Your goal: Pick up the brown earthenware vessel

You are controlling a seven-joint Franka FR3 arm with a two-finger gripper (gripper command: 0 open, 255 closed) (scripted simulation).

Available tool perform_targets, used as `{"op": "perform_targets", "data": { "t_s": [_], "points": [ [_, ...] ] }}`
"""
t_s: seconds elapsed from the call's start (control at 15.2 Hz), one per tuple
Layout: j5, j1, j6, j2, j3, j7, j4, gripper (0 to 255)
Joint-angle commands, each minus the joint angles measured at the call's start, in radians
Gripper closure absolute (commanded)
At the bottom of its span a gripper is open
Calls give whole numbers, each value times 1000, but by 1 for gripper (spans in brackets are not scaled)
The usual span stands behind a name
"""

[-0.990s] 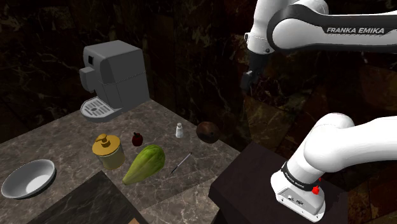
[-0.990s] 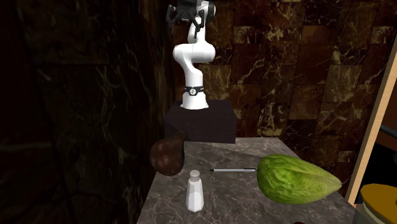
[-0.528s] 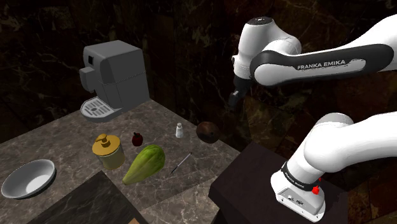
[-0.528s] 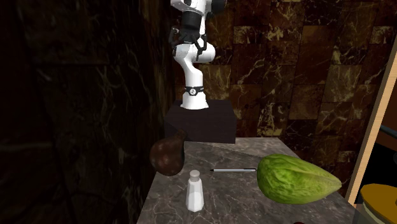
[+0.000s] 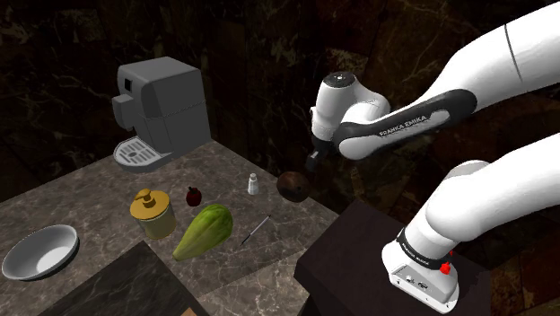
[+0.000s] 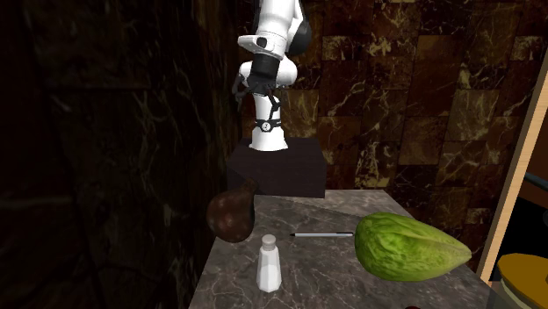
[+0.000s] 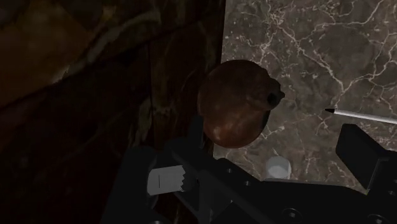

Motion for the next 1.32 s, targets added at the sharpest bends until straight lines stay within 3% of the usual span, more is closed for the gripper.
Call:
{"op": "perform_targets", "data": {
  "t_s": [0.0,0.13,0.26,0.46,0.66,1.25],
  "points": [
    [-57,-34,103,77,34,56,-13,0],
    [-150,-91,194,172,77,134,-5,0],
    [-289,-166,271,274,129,249,18,0],
    [-604,-267,332,443,183,501,87,0],
    [-918,-266,329,613,151,757,185,0],
    [-1171,-214,328,774,79,982,264,0]
  ]
}}
